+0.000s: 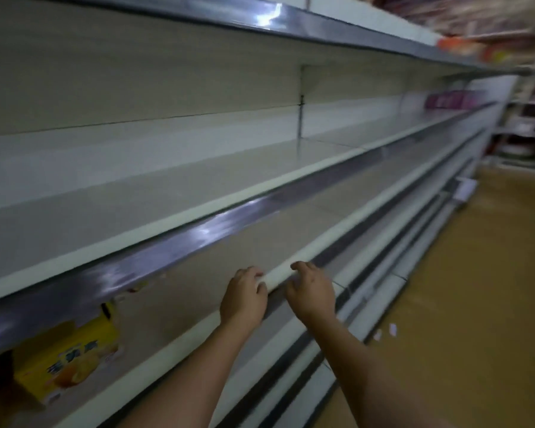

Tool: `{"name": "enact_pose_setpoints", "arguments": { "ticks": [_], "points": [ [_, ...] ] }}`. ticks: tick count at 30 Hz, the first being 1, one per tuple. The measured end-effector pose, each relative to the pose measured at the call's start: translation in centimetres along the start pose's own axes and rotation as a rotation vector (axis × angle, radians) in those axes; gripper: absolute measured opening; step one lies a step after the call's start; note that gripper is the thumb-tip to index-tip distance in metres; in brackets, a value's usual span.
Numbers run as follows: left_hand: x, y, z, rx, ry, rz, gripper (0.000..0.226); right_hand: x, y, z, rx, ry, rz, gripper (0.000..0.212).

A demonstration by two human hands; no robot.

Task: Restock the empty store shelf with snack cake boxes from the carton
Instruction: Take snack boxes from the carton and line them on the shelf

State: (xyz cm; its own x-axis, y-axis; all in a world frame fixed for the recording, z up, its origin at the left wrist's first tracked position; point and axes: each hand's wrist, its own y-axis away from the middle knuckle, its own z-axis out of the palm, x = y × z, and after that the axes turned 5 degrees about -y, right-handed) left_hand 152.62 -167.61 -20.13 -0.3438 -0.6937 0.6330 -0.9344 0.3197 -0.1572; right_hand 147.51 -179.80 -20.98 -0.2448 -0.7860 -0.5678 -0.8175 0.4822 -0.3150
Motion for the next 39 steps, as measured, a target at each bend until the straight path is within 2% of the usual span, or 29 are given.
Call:
{"name": "enact_pose_setpoints", "arguments": {
  "ticks": [5,14,19,23,26,30,33,39],
  "points": [
    [0.8,3.9,3.1,-0.202,0.009,0.221,0.029,3.3,7.3,-2.2,0.089,0.063,0.262,0.04],
    [3.1,15.2,10.5,-0.571,0.03,0.403,0.025,8.8,24.8,-8.3,0.237,0.212,0.707,0.04],
    [6.9,23.1,13.5,-0.741,0.021,0.53,0.028,11.1,34.6,-12.9,0.373,0.252,0.927,0.039],
    [9.6,30.4,15.6,-0.864,-0.015,0.63,0.029,12.3,43.3,-16.8,0.471,0.267,1.082,0.03],
    [11.2,36.3,16.2,-0.952,-0.023,0.671,0.031,13.1,49.6,-19.3,0.562,0.266,1.197,0.033],
    [13.2,44.2,16.0,-0.998,-0.072,0.721,0.033,14.2,57.6,-22.6,0.581,0.279,1.312,0.039],
    [14.7,49.4,16.2,-1.014,-0.05,0.681,0.031,14.9,62.4,-25.1,0.578,0.251,1.375,0.04],
    [17.2,55.9,18.0,-1.058,0.023,0.689,0.038,17.1,67.5,-29.0,0.522,0.156,1.438,0.044]
  ]
}}
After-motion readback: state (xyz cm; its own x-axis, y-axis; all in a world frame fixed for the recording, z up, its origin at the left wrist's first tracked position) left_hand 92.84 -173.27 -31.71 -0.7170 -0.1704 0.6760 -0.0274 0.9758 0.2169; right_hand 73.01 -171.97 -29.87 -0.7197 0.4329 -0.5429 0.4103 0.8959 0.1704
